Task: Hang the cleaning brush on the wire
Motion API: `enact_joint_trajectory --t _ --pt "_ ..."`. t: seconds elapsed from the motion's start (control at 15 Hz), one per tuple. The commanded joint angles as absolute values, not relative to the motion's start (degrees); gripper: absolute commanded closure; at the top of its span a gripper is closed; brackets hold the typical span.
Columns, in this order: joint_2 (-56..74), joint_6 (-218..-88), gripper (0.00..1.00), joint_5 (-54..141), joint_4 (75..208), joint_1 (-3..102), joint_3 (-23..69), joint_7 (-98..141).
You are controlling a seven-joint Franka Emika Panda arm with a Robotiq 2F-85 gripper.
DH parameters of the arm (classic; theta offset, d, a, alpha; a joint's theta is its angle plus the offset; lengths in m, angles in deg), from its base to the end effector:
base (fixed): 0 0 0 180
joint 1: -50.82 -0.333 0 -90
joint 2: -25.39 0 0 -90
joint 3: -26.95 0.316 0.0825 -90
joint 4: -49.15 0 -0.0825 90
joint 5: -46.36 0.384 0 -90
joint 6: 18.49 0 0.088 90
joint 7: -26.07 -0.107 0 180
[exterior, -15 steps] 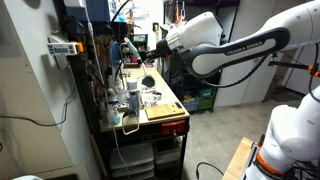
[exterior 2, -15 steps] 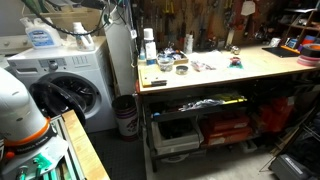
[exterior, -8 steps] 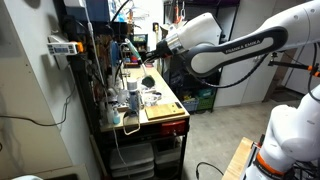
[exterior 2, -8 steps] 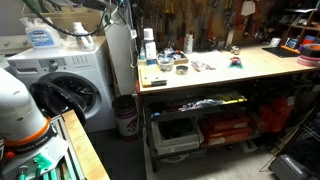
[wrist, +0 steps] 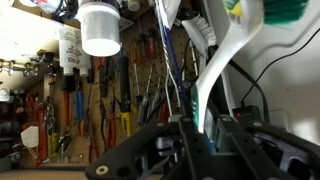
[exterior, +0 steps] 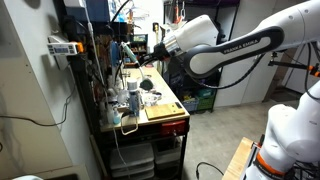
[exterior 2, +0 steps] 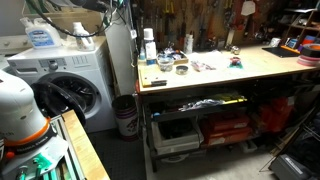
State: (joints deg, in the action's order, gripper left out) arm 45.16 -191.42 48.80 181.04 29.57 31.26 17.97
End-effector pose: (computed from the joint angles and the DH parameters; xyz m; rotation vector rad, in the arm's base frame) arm 0.4450 0.2148 0.6142 -2.4586 -0.3415 -1.3923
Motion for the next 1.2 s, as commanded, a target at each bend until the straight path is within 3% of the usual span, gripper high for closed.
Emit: enact_joint_trajectory --t 0.0,1.13 --pt "45.1 -189.1 0.96 50.3 180.4 27.1 28.7 20.2" --pt "48.0 -185.8 0.96 50.6 182.4 30.8 31.3 22.5"
